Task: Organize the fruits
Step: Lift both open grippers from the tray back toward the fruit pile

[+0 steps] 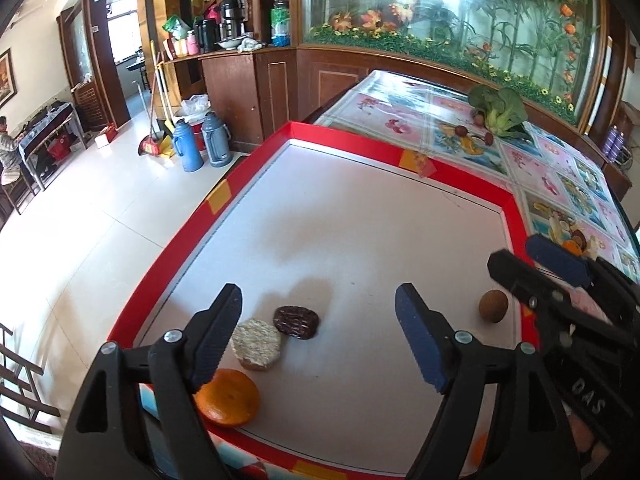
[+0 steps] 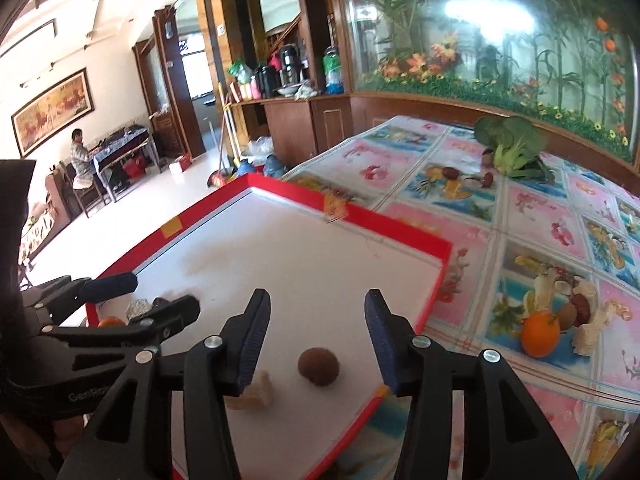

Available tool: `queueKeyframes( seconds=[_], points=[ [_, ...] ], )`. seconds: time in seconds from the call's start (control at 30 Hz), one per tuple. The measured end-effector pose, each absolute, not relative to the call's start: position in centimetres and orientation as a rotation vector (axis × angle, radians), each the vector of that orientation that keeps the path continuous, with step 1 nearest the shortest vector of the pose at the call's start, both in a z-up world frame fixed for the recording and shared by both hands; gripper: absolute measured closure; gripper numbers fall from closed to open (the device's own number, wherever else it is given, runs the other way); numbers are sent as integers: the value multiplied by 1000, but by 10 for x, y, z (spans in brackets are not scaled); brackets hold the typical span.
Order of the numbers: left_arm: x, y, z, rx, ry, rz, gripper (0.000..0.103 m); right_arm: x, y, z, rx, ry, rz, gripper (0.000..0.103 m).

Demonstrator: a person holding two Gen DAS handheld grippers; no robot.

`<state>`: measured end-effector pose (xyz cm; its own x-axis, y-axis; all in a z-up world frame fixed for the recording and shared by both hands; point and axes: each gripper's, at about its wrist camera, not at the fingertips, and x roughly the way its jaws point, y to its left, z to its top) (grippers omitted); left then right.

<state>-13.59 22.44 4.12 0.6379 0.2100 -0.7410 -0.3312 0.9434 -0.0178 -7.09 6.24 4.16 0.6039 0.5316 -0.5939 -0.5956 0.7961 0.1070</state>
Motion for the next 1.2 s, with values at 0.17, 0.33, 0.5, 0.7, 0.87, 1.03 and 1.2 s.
queueKeyframes(
  seconds=[0.17, 0.33, 0.5, 0.7, 0.87, 1.03, 1.2],
  points=[
    [-135, 200, 45, -131, 832, 253, 19, -60, 38, 44, -67, 644, 587, 54],
    [-137, 178, 51, -85, 826, 210, 18, -51, -5, 47, -36, 629, 499, 54],
    [-137, 160, 52, -63, 827, 170, 17, -35, -65, 45, 39, 652, 374, 54],
    [-122, 125, 60, -3, 815, 71, 17, -19, -112, 27, 41, 755, 270, 54],
    [-99, 92, 64, 70, 809, -12, 17, -13, -114, 19, 40, 805, 280, 54],
    [-81, 73, 55, 83, 849, -48, 17, -7, -108, 15, -1, 821, 300, 54],
    [-73, 61, 48, 83, 879, -68, 17, 3, -109, 10, 34, 860, 334, 55]
  ],
)
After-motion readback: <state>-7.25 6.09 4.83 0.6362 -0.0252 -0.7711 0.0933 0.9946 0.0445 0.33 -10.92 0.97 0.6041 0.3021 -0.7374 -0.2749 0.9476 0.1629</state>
